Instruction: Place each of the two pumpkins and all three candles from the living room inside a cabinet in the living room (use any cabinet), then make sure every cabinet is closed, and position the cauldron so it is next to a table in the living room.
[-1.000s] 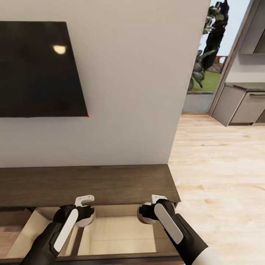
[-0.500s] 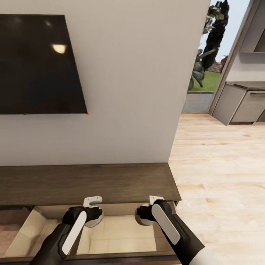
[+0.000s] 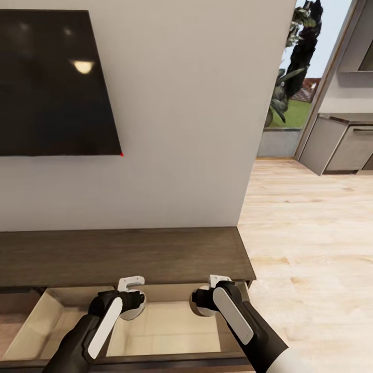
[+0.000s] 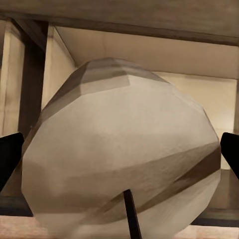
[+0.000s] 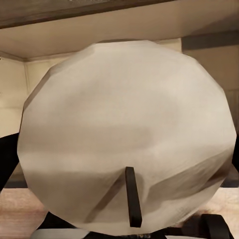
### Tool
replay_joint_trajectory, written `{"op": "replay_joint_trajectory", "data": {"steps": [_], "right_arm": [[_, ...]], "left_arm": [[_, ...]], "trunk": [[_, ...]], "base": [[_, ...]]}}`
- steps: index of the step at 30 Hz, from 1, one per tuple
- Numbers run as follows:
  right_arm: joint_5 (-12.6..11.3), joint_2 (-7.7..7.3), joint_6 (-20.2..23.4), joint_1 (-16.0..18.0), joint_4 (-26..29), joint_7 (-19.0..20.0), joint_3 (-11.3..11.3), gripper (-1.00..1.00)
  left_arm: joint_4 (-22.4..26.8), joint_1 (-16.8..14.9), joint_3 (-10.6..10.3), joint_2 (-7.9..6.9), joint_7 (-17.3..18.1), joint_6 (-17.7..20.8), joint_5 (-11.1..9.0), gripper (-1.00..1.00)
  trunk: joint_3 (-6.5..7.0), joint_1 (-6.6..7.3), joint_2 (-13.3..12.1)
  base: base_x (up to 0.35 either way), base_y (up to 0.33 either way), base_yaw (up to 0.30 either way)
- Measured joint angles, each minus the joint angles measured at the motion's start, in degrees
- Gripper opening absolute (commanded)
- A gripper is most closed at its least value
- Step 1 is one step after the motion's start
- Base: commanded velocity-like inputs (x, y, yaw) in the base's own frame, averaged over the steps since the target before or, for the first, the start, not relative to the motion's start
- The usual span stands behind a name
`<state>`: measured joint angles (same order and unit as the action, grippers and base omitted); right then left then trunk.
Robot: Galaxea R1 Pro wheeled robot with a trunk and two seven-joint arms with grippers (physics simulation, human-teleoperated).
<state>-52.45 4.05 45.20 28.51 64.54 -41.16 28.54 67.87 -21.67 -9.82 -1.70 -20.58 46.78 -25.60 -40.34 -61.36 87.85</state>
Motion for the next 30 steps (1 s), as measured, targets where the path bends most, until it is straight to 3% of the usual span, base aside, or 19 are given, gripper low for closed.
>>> {"op": "replay_joint_trajectory", "data": {"steps": [7, 11, 15, 17, 22, 30], "right_arm": [[0.0, 0.00, -3.3, 0.0, 0.5, 0.4, 0.5, -1.00], [-0.3, 0.05, -6.4, 0.0, -0.1, 0.0, 4.0, -1.00], [-0.9, 0.18, -14.1, 0.0, -3.9, 0.0, 5.8, -1.00], [-1.4, 1.05, -15.8, 0.0, -5.7, 0.1, 6.8, -1.00], [-1.4, 4.81, -17.1, 0.0, -7.3, 0.2, 7.9, -1.00], [-1.2, 5.69, -17.0, 0.0, -7.6, 0.4, 8.8, -1.00]], "left_arm": [[-1.1, 0.0, -1.1, -0.05, 0.0, -1.9, 0.2, -1.00], [-3.1, -0.1, -1.7, -0.06, 0.0, -3.0, 0.3, -1.00], [-3.4, -0.1, -1.9, -0.06, 0.0, -3.2, 0.3, -1.00], [-3.5, -0.1, -2.0, -0.07, 0.0, -3.2, 0.1, -1.00], [-3.5, -0.1, -2.1, -0.04, 0.0, -3.2, 0.1, -1.00], [-3.6, -0.1, -2.0, 0.11, 0.0, -3.2, -0.1, -1.00]], "trunk": [[-1.26, -1.54, 2.8], [-1.98, -2.42, 4.4], [-2.70, -3.30, 6.0], [-3.06, -3.74, 6.8], [-3.95, -4.83, 8.8], [-4.85, -5.94, 10.8]], "base": [[0.000, 0.000, 0.000], [0.000, 0.000, 0.000], [0.000, 0.000, 0.000], [0.000, 0.000, 0.000], [0.000, 0.000, 0.000], [0.000, 0.000, 0.000]]}}
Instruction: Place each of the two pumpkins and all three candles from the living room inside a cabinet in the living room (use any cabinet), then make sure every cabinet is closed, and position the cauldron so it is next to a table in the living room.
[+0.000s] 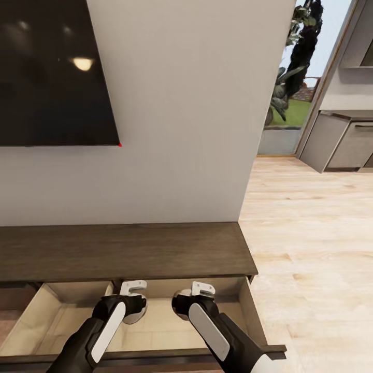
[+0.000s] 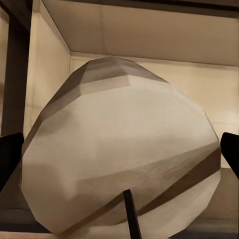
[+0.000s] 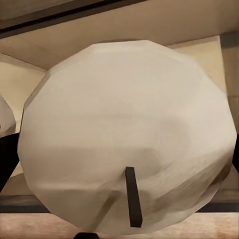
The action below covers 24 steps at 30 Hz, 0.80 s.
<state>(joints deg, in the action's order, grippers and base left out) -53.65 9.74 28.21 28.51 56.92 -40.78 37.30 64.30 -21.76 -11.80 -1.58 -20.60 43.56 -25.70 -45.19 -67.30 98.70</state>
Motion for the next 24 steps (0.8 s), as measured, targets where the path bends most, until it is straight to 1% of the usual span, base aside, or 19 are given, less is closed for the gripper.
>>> {"op": "replay_joint_trajectory", "data": {"steps": [5, 8, 9, 10, 11, 13, 15, 16, 18, 20, 24], "right_arm": [[0.1, -0.05, 0.1, 0.0, 0.1, -0.1, 0.0, -1.00], [0.2, -0.06, 0.3, 0.0, 0.2, -0.3, 0.1, -1.00], [0.1, -0.06, 0.3, 0.0, 0.3, -0.4, 0.1, -1.00], [0.1, -0.06, 0.4, 0.0, 0.3, -0.4, 0.1, -1.00], [0.1, -0.06, 0.4, 0.0, 0.2, -0.3, 0.1, -1.00], [0.1, -0.03, 0.9, 0.0, 0.2, -0.2, 0.1, -1.00], [0.2, 0.00, 1.8, 0.0, 0.3, -0.1, 0.1, -1.00], [0.3, 0.01, 2.7, 0.0, 0.3, -0.1, 0.1, -1.00], [0.3, 0.02, 4.1, 0.0, 0.2, 0.0, 0.0, -1.00], [0.6, 0.01, 4.9, 0.0, 0.2, 0.0, 0.0, -1.00], [0.8, 0.02, 5.4, 0.0, 0.3, 0.0, 0.0, -1.00]], "left_arm": [[-0.1, 0.0, 0.2, 0.21, 0.0, 0.1, -0.1, -1.00], [0.2, -0.3, 0.3, 0.30, 0.0, 0.7, -0.2, -1.00], [0.1, -0.5, 0.3, 0.47, 0.0, 0.7, -0.3, -1.00], [-0.2, -1.1, 0.3, 0.98, 0.0, 0.7, -0.5, -1.00], [-1.1, -1.7, 0.1, 1.71, -0.1, 0.7, -0.7, -1.00], [-4.6, -3.0, 0.1, 3.15, -0.2, 0.5, -0.3, -1.00], [-7.5, -4.5, 0.1, 3.84, -0.2, 0.3, 0.3, -1.00], [-9.2, -5.3, 0.2, 4.11, -0.2, 0.2, 0.1, -1.00], [-11.2, -6.2, 0.2, 4.39, -0.2, 0.0, 0.1, -1.00], [-12.1, -6.6, 0.2, 4.53, -0.2, -0.4, 0.1, -1.00], [-13.0, -6.9, 0.3, 4.53, -0.2, -1.2, 0.0, -1.00]], "trunk": [[0.00, 0.00, 0.0], [-0.53, -0.65, 1.2], [-0.71, -0.87, 1.6], [-0.89, -1.09, 2.0], [-1.07, -1.31, 2.4], [-1.44, -1.75, 3.2], [-1.62, -1.98, 3.6], [-1.62, -1.98, 3.6], [-1.62, -1.98, 3.6], [-1.62, -1.98, 3.6], [-2.33, -2.85, 5.2]], "base": [[0.000, 0.000, 0.000], [0.000, 0.000, 0.000], [0.000, 0.000, 0.000], [0.000, 0.000, 0.000], [0.000, 0.000, 0.000], [0.000, 0.000, 0.000], [0.000, 0.000, 0.000], [0.000, 0.000, 0.000], [0.000, 0.000, 0.000], [0.000, 0.000, 0.000], [0.000, 0.000, 0.000]]}}
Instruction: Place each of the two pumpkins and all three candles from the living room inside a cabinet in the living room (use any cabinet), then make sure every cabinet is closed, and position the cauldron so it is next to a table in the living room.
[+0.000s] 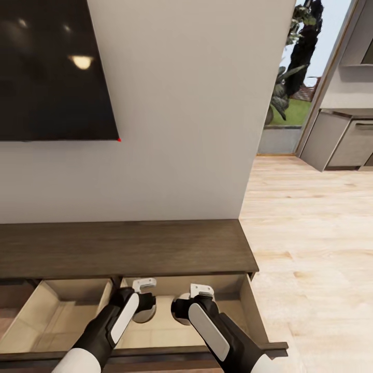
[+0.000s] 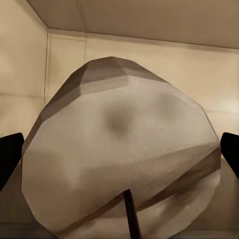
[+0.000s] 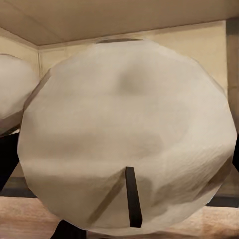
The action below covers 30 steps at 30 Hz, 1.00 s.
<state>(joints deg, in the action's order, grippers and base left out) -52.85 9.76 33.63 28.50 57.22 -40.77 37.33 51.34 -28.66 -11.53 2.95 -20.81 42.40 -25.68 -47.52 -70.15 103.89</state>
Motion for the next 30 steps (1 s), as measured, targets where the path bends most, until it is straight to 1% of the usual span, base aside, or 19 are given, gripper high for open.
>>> {"op": "replay_joint_trajectory", "data": {"steps": [4, 10, 17, 30], "right_arm": [[0.1, 0.01, 0.1, 0.0, 0.0, 0.1, 0.0, -1.00], [0.1, 0.01, 0.0, 0.0, 0.1, 0.1, 0.0, -1.00], [0.3, 0.01, -0.5, 0.0, 0.0, 0.2, 0.0, -1.00], [0.4, 0.08, -1.4, 0.0, 0.4, 0.3, 0.1, -1.00]], "left_arm": [[-1.2, 0.0, 0.0, 0.04, 0.0, -2.0, 0.0, -1.00], [-2.4, 0.0, 0.0, 0.13, 0.0, -3.0, 0.0, -1.00], [-4.1, -0.1, -0.2, 1.03, 0.0, -5.0, 0.5, -1.00], [-4.7, -0.2, -0.2, 1.13, 0.0, -6.2, 0.7, -1.00]], "trunk": [[-0.72, -0.88, 1.6], [-1.80, -2.20, 4.0], [-3.05, -3.74, 6.8], [-5.38, -6.59, 12.0]], "base": [[0.000, 0.000, 0.000], [0.000, 0.000, 0.000], [0.000, 0.000, 0.000], [0.000, 0.000, 0.000]]}}
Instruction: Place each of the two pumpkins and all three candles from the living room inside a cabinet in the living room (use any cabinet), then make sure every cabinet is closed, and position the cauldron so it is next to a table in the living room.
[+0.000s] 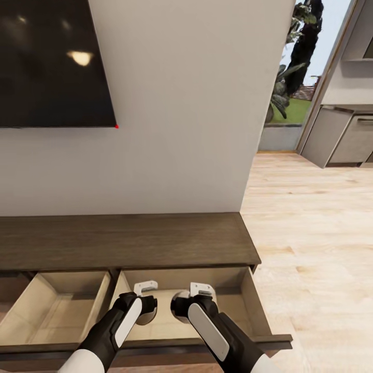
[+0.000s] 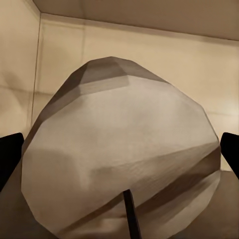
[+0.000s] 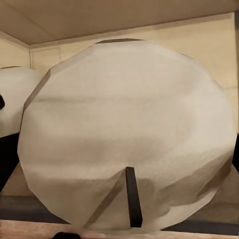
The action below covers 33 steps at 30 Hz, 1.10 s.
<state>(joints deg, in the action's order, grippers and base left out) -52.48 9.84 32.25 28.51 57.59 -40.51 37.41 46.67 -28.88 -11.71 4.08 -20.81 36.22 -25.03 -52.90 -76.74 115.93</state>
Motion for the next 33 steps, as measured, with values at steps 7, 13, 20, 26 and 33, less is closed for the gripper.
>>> {"op": "replay_joint_trajectory", "data": {"steps": [7, 13, 20, 26, 33], "right_arm": [[-0.1, -0.06, -1.7, 0.0, 0.3, 0.0, 2.4, -1.00], [0.0, -0.07, -1.7, 0.0, 0.6, 0.0, 2.6, -1.00], [-0.1, -0.10, -1.7, 0.0, 0.6, 0.0, 2.6, -1.00], [0.0, -0.10, -1.7, 0.0, 0.6, 0.0, 2.6, -1.00], [-0.1, -0.23, -1.6, 0.0, 0.6, 0.0, 2.6, -1.00]], "left_arm": [[0.3, 0.0, 0.0, -0.01, 0.0, -0.1, -0.1, -1.00], [0.6, 0.0, 0.0, -0.04, 0.0, -0.1, -0.1, -1.00], [0.6, 0.0, -0.1, -0.01, 0.1, -0.1, -0.2, -1.00], [0.7, 0.0, -0.1, -0.05, 0.1, 0.1, -0.3, -1.00], [0.7, 0.0, -0.1, -0.10, 0.1, 0.1, -0.5, -1.00]], "trunk": [[-0.90, -1.10, 2.0], [-0.90, -1.10, 2.0], [-0.90, -1.10, 2.0], [-0.90, -1.10, 2.0], [-1.08, -1.32, 2.4]], "base": [[0.000, 0.000, 0.000], [0.005, 0.000, 0.000], [0.073, 0.000, 0.000], [0.150, 0.000, 0.000], [0.013, 0.000, 0.000]]}}
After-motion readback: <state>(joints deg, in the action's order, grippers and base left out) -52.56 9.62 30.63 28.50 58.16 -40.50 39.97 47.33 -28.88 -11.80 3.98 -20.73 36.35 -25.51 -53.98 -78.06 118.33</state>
